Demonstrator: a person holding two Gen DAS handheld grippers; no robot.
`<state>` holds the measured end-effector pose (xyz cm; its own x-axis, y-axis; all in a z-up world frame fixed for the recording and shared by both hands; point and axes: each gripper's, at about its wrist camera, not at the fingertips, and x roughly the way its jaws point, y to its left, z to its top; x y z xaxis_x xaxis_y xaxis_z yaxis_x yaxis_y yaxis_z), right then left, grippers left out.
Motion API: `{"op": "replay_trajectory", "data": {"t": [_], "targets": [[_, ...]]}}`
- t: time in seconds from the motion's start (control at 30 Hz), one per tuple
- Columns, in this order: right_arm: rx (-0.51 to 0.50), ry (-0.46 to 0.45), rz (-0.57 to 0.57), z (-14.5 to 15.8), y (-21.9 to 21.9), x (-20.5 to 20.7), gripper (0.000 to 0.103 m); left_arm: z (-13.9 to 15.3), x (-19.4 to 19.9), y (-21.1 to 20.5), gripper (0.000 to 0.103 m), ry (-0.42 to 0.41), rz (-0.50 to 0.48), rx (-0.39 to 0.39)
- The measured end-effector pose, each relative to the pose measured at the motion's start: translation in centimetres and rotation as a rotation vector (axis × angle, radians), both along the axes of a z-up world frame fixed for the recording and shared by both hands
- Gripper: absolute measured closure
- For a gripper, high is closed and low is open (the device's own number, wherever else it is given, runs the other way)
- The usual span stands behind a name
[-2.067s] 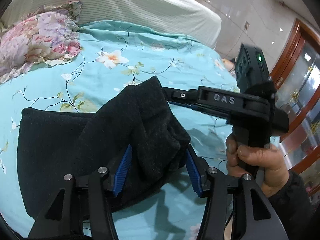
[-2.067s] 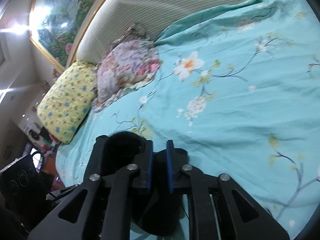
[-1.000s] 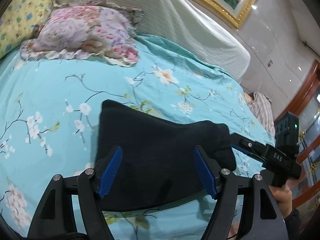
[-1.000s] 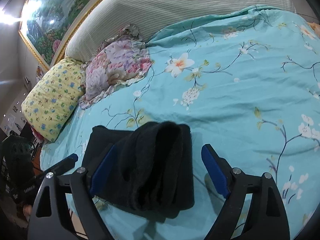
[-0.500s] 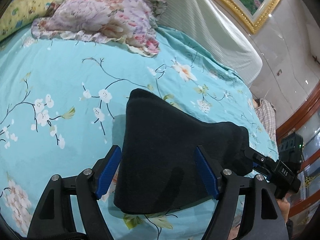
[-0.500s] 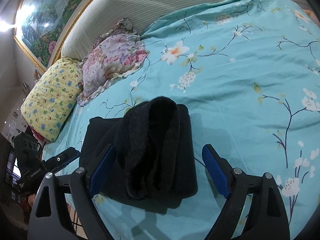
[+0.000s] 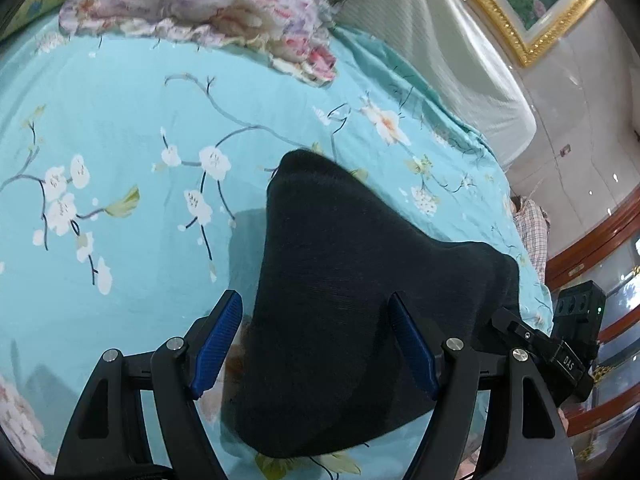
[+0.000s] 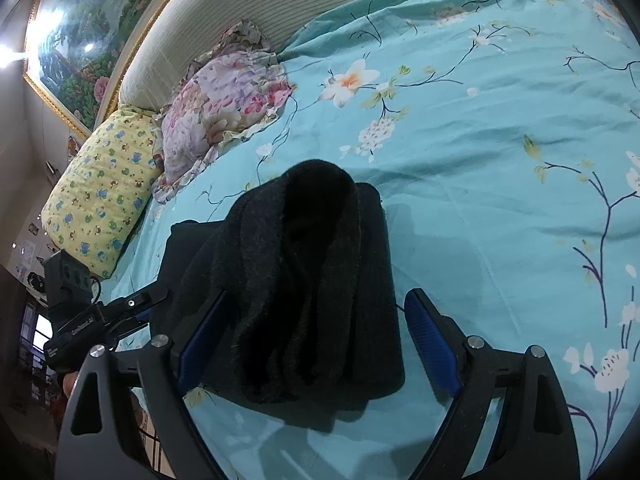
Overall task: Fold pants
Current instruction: 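Lower the folded hems onto the pants and open both tools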
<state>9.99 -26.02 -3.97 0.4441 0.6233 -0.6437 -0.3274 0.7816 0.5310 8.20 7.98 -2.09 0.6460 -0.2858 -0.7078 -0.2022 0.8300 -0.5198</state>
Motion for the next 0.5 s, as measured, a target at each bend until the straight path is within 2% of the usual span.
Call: {"op": "replay_trajectory", "data": {"t": [0.13, 0.27, 0.37, 0.5], "targets": [[0.011, 0.006, 0.008, -0.4, 0.1, 0.2, 0.015, -0.8, 0.6, 0.7, 0.027, 0.011, 0.008, -0.049], [0.028, 0.007, 0.013, -0.6, 0.2, 0.3, 0.015, -1.3, 1.0, 0.9, 0.028, 0.013, 0.013, -0.048], [0.042, 0.014, 0.016, -0.8, 0.2, 0.3, 0.015, -1.7, 1.3, 0.9, 0.047, 0.01, -0.009, -0.085], [0.056, 0.023, 0.025, -1.1, 0.3, 0.4, 0.015, -2.0, 1.5, 1.0, 0.053, 0.011, -0.007, -0.098]]}}
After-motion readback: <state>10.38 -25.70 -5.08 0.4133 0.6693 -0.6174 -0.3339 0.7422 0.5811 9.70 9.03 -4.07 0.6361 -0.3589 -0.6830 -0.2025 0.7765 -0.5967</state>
